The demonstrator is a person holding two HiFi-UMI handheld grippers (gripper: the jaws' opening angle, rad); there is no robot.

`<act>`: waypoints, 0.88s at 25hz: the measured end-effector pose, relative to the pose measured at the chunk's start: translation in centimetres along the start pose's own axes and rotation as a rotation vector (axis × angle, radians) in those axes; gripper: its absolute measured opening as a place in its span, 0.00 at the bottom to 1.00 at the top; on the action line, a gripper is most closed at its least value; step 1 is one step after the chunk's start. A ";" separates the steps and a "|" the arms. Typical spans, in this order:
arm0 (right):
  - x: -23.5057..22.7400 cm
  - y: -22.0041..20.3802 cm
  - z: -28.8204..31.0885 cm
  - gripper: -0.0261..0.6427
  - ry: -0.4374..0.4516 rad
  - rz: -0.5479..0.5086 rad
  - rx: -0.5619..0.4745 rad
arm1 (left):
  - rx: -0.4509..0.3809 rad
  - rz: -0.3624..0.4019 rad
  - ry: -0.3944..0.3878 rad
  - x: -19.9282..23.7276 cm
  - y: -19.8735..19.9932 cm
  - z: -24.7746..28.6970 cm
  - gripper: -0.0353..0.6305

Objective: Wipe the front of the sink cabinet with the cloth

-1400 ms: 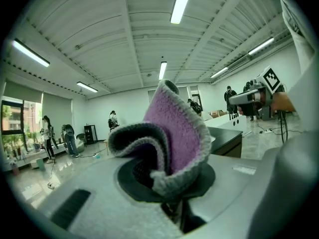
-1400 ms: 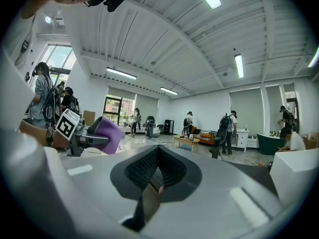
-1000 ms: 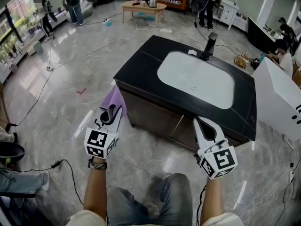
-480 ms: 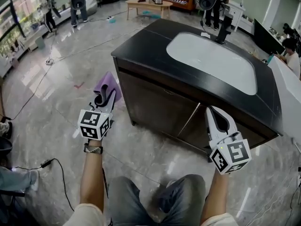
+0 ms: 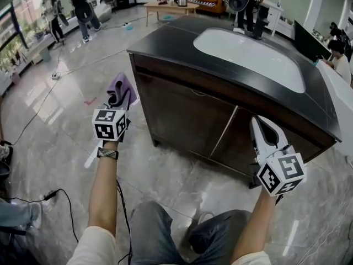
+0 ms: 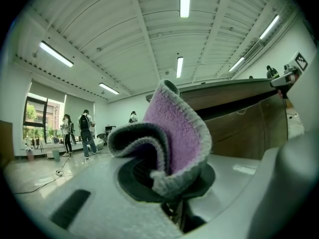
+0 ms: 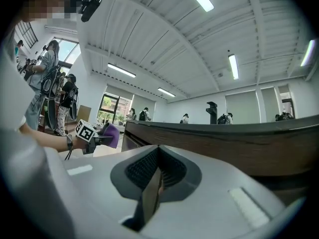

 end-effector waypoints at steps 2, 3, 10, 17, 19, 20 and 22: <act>0.0 -0.6 -0.5 0.05 -0.016 -0.006 0.002 | 0.003 0.000 0.011 0.3 -0.5 0.7 0.12; -0.1 -0.8 -0.9 0.05 -0.024 -0.013 0.002 | 0.005 0.003 0.011 0.3 -0.6 1.1 0.12; -1.0 -1.5 -1.4 0.05 -0.103 -0.021 0.022 | -0.006 0.016 -0.015 -0.3 -0.4 3.2 0.12; -1.2 -2.7 -2.7 0.05 -0.145 -0.062 0.073 | -0.024 0.068 -0.066 -2.6 -0.6 4.4 0.12; -1.3 -3.4 -3.6 0.05 -0.154 -0.043 0.078 | -0.024 0.096 -0.076 -3.2 -0.7 4.4 0.12; -1.4 -3.7 -4.1 0.05 -0.152 -0.011 0.066 | -0.024 0.106 -0.082 -3.5 -0.7 4.5 0.12; -1.9 -4.1 -5.1 0.05 -0.149 0.057 0.035 | -0.028 0.115 -0.093 -3.9 -0.6 4.5 0.12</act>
Point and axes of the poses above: the fingertips, and each gripper's own axes: z forward along the fingers, x to its left, y out of its top, the point moved 10 cm from there along -z, backward along the fingers, and after that the axes turned 11 degrees about x, right-handed, at the moved point
